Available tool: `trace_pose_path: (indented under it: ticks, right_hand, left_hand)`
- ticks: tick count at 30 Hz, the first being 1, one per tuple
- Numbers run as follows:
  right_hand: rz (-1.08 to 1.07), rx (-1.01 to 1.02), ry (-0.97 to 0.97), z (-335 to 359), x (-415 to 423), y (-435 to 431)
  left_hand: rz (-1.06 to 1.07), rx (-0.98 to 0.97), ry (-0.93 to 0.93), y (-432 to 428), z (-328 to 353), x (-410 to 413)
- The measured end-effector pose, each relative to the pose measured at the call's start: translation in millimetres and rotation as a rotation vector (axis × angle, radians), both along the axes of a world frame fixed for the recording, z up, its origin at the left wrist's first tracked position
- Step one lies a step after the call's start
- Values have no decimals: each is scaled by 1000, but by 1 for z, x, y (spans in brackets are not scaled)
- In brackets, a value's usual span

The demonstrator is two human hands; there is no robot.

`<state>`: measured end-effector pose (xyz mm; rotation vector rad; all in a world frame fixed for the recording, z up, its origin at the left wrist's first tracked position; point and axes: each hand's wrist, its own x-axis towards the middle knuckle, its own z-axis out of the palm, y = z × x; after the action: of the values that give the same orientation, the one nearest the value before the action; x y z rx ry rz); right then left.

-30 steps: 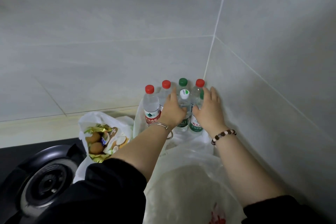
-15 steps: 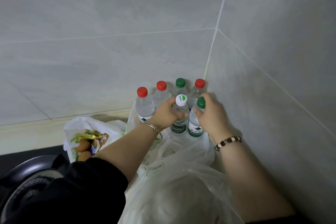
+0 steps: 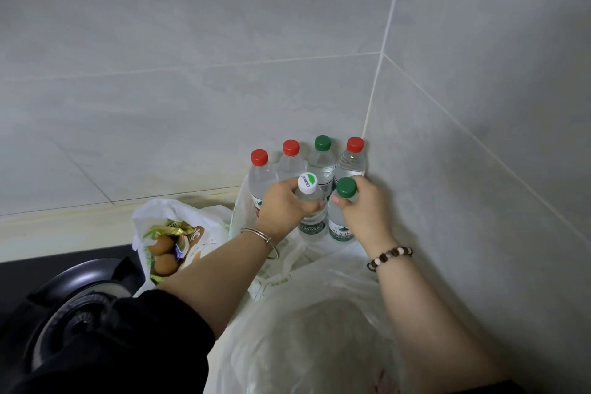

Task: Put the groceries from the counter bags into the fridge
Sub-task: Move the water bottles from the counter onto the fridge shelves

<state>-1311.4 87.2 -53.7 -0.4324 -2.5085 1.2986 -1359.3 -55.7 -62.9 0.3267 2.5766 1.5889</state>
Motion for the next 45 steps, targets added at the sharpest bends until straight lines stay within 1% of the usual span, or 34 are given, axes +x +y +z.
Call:
trace_pose_path:
  ticks: [2,4,8,12,17,24,30,35,39,45]
  right_hand:
    - [10,-9,2,6,8,-5]
    - [27,24,35,15,17,-13]
    - [46,124,113,44,42,-32]
    - [91,147,154,76,68,-56]
    - [207,177,242,106,106,-103]
    - [404,154,332,128,178,-193]
    - [654,120,370,133,272,-285]
    - [915,54,352,127,360,-359]
    - [1178,31,337,117,435,-417]
    - [1567,-8,331,104,550,-489]
  left_hand:
    - [27,-1,8,-6,10,5]
    - [57,-22,32,-13,24,12]
    - [108,-84,172,-33,55,35]
    - [129,-75,195,-64,88,67]
    - [182,-42,200,-118,127,127]
    - [374,-98,217,-216,150,242]
    - [612,-157,210,-298,154,380]
    - [858,-195,168,-356,146,503]
    - [1088,-223,124,-394,134,606]
    - [1424,-142,30,-419,116,750]
